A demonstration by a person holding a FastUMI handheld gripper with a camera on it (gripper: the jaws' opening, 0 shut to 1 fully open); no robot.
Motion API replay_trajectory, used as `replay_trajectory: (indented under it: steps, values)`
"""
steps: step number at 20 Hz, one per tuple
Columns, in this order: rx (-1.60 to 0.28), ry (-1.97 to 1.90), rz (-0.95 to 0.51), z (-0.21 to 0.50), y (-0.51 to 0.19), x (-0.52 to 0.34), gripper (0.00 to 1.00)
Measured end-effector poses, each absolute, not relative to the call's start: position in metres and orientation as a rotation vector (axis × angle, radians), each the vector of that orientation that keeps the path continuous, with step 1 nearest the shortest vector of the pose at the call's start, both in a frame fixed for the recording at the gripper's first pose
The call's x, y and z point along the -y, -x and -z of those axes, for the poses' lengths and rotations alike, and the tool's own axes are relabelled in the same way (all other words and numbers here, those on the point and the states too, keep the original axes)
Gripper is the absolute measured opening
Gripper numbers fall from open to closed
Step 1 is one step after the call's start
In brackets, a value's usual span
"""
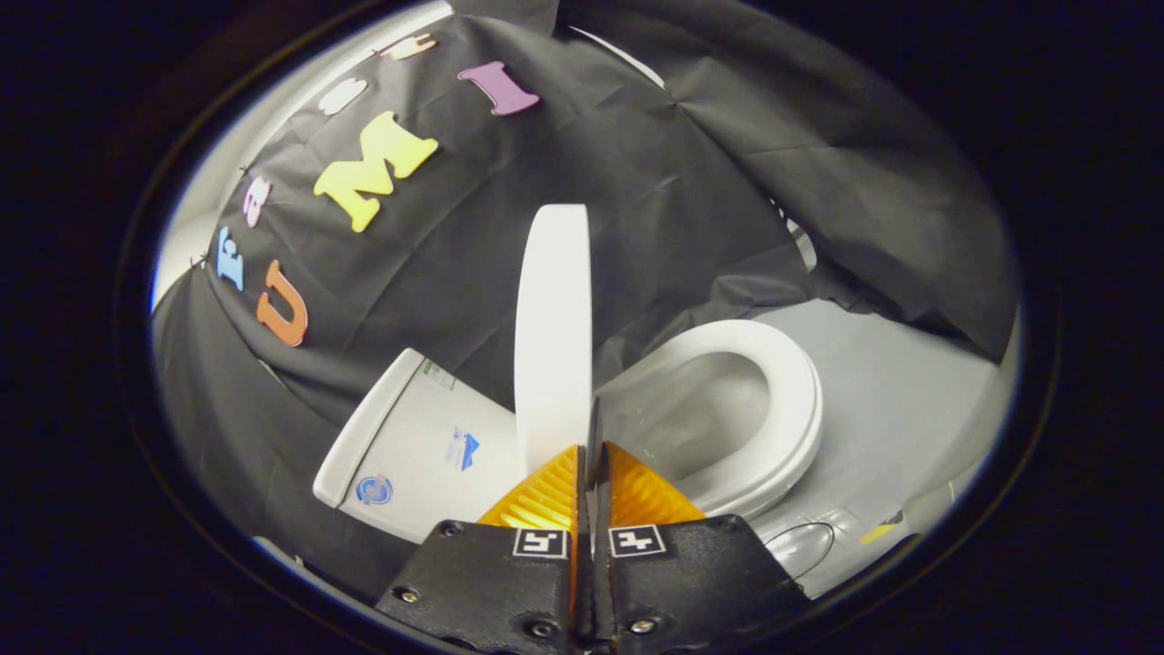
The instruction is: Open the toilet lid.
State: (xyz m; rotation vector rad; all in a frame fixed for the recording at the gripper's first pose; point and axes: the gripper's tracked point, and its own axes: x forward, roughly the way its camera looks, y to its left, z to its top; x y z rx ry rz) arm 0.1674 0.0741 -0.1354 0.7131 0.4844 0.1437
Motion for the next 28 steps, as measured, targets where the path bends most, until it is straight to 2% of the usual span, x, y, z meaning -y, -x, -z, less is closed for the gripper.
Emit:
replay_trajectory:
  steps: [28]
  values:
    - [-0.392,-0.29,-0.192,0.071,-0.165,-0.192,0.07]
